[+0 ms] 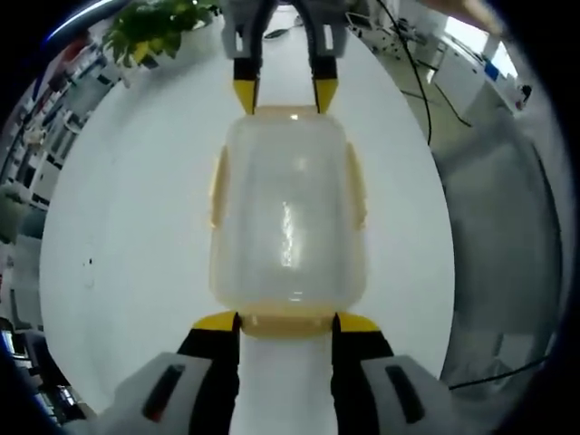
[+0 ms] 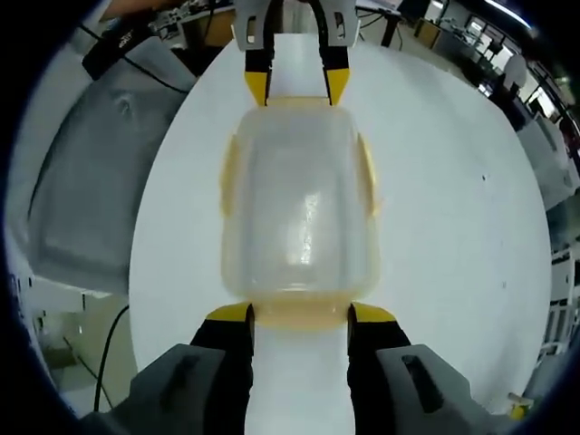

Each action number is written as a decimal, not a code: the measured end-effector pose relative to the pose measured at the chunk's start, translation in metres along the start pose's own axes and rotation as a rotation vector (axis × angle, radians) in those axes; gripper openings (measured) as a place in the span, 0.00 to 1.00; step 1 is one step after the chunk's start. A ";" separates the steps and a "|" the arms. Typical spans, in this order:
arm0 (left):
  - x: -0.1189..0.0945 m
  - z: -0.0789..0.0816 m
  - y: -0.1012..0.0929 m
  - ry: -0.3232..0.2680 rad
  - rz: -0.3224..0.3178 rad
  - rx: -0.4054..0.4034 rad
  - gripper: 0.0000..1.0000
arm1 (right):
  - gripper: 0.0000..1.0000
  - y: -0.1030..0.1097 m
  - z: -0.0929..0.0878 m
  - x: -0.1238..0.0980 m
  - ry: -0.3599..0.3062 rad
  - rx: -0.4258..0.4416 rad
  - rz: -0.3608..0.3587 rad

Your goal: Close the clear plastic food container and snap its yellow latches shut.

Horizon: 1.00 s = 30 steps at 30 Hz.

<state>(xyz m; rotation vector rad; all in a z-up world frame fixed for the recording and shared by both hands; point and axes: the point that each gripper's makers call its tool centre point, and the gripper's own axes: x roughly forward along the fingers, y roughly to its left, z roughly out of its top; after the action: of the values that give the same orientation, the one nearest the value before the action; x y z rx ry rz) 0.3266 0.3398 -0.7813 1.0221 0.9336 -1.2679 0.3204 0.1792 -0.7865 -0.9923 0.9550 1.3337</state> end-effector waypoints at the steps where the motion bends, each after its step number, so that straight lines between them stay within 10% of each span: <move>1: 0.000 0.000 0.000 -0.001 -0.002 -0.004 0.34 | 0.37 0.000 0.000 0.000 0.001 -0.003 -0.001; 30: -0.001 0.002 -0.015 0.020 0.000 0.026 0.34 | 0.37 0.019 0.000 -0.003 -0.004 0.006 -0.010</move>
<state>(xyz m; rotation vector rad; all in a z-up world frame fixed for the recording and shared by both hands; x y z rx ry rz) 0.3116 0.3379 -0.7806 1.0569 0.9347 -1.2751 0.3015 0.1779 -0.7846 -0.9889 0.9496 1.3236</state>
